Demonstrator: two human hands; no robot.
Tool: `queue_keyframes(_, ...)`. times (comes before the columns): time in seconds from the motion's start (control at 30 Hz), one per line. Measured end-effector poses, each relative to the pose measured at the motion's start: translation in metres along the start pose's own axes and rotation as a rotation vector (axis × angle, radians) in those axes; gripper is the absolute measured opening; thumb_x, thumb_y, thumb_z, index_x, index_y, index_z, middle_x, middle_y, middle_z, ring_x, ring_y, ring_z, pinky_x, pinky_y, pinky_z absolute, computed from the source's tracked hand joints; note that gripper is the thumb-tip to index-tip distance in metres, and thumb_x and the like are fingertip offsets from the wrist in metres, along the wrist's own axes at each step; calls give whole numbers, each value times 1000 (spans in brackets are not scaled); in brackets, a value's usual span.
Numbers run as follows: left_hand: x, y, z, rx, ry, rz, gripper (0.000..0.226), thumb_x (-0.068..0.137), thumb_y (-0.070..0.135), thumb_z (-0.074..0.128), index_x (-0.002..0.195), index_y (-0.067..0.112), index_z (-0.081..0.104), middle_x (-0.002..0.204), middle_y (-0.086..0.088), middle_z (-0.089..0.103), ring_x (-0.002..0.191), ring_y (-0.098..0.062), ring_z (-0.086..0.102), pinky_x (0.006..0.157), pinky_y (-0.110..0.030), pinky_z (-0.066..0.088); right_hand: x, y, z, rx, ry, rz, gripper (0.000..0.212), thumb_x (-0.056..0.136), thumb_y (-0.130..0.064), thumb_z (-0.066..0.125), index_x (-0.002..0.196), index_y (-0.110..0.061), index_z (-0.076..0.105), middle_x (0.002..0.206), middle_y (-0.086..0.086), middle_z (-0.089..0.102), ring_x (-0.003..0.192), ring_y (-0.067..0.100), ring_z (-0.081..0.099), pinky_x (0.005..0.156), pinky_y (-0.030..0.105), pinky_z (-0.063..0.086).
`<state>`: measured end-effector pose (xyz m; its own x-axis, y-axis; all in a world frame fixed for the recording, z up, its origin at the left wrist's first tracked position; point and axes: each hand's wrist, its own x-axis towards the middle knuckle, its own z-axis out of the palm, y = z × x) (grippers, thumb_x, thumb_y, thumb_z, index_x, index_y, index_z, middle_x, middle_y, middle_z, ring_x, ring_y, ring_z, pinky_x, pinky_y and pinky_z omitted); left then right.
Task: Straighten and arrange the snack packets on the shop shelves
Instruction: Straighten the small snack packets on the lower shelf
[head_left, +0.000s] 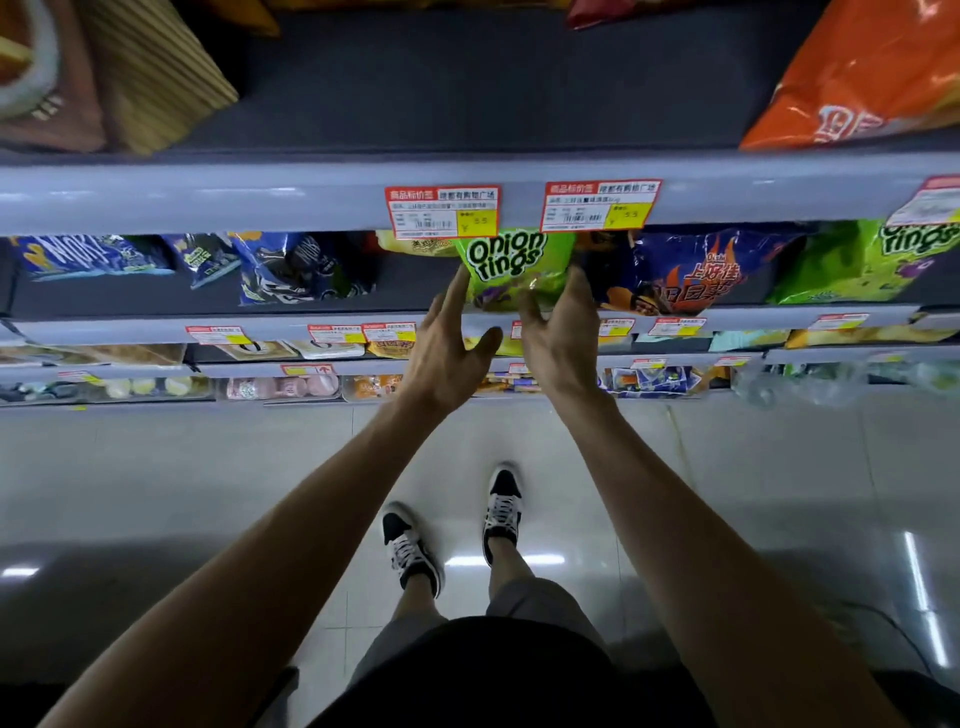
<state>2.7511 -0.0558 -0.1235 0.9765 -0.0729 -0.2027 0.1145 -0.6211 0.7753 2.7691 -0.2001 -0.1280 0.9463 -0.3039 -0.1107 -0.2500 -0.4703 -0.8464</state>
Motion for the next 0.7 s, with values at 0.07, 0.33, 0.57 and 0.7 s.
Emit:
queue_keyframes(0.07,-1,2,2,12,-18,-34,80,100,20,71,167,20,27,159,-13,49,136,-36,55,96,-36,44,-1,6,-1,0,-24,19,43,100,-23,69,136,-7,53,125,8,69,110,23,66,85,22,51)
queue_keyframes(0.33,-19,16,-31,150,-16,-74,57,98,10,67,153,10,53,151,-17,57,135,-36,56,102,-32,44,-18,-2,-29,-76,-159,126,67,101,-30,68,156,-8,38,150,12,52,137,29,49,105,30,40)
queue_keyframes(0.57,-82,1,-80,275,-63,-116,53,88,52,45,134,33,64,127,-6,73,111,-37,70,88,-48,60,-88,-46,-41,-377,-331,-50,65,101,-37,63,156,-10,40,153,13,51,141,34,47,108,46,47)
queue_keyframes(0.7,-134,7,-131,331,-24,-161,44,94,43,58,137,39,57,128,-5,73,117,-36,67,95,-49,57,-134,-103,-15,-577,-450,-214,57,101,-42,58,150,-15,48,145,12,57,134,35,50,104,46,47)
